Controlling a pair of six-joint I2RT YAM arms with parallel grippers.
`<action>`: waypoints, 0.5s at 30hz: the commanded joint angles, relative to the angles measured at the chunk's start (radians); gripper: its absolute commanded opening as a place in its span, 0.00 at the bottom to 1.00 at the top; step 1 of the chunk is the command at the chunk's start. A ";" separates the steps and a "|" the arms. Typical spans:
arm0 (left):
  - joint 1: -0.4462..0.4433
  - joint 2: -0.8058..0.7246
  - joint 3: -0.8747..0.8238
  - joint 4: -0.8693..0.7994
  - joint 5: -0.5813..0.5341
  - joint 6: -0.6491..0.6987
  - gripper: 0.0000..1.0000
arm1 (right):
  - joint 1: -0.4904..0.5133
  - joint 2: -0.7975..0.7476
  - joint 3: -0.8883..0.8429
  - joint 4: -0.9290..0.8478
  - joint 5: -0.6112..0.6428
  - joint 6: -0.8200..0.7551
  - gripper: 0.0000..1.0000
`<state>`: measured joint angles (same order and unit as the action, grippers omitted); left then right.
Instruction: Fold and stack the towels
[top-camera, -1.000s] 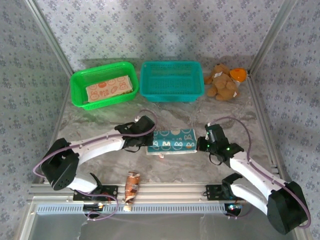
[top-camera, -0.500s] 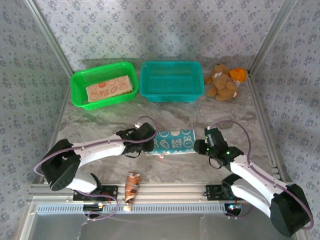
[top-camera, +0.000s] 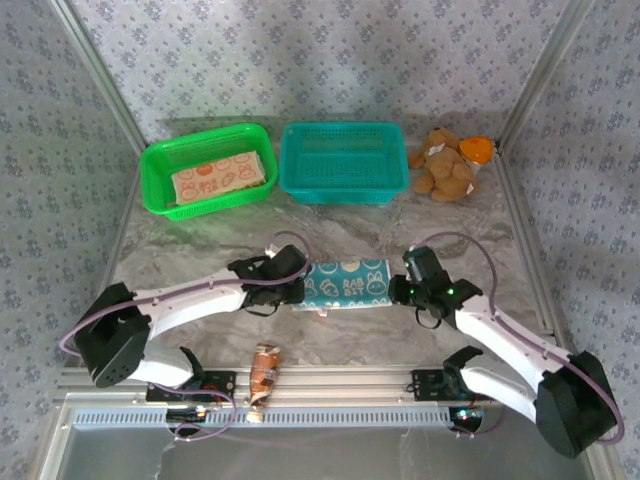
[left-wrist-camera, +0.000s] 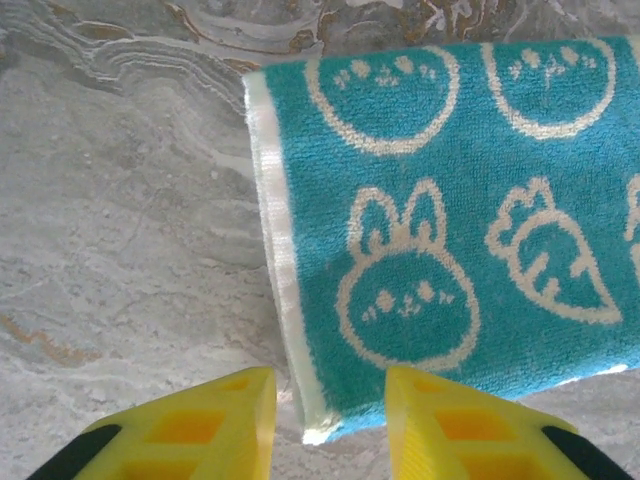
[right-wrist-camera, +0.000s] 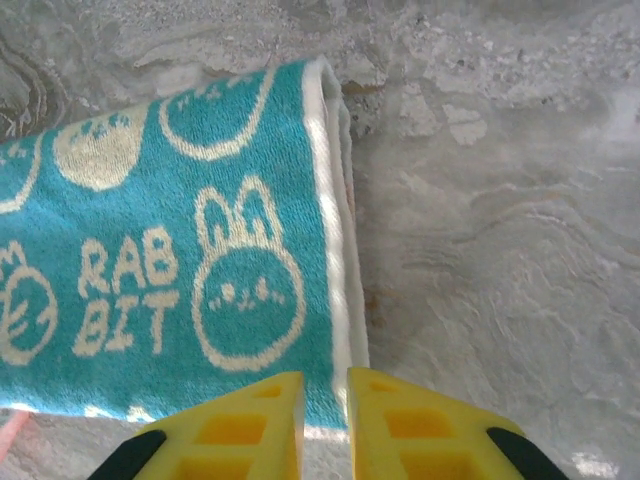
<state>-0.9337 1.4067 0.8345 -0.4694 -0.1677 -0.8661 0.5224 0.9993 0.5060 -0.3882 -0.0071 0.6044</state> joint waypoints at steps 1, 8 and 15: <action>0.006 0.036 0.053 -0.008 0.013 -0.004 0.22 | 0.002 0.048 0.051 0.002 -0.018 -0.038 0.17; 0.005 0.092 -0.010 0.042 0.043 -0.035 0.15 | -0.005 0.145 0.020 0.026 -0.056 -0.057 0.09; 0.006 0.154 -0.045 0.069 0.068 -0.053 0.15 | -0.005 0.216 -0.017 0.047 -0.078 -0.030 0.08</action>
<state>-0.9314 1.5417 0.7868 -0.4068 -0.1196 -0.9039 0.5213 1.2041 0.5003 -0.3382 -0.0677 0.5686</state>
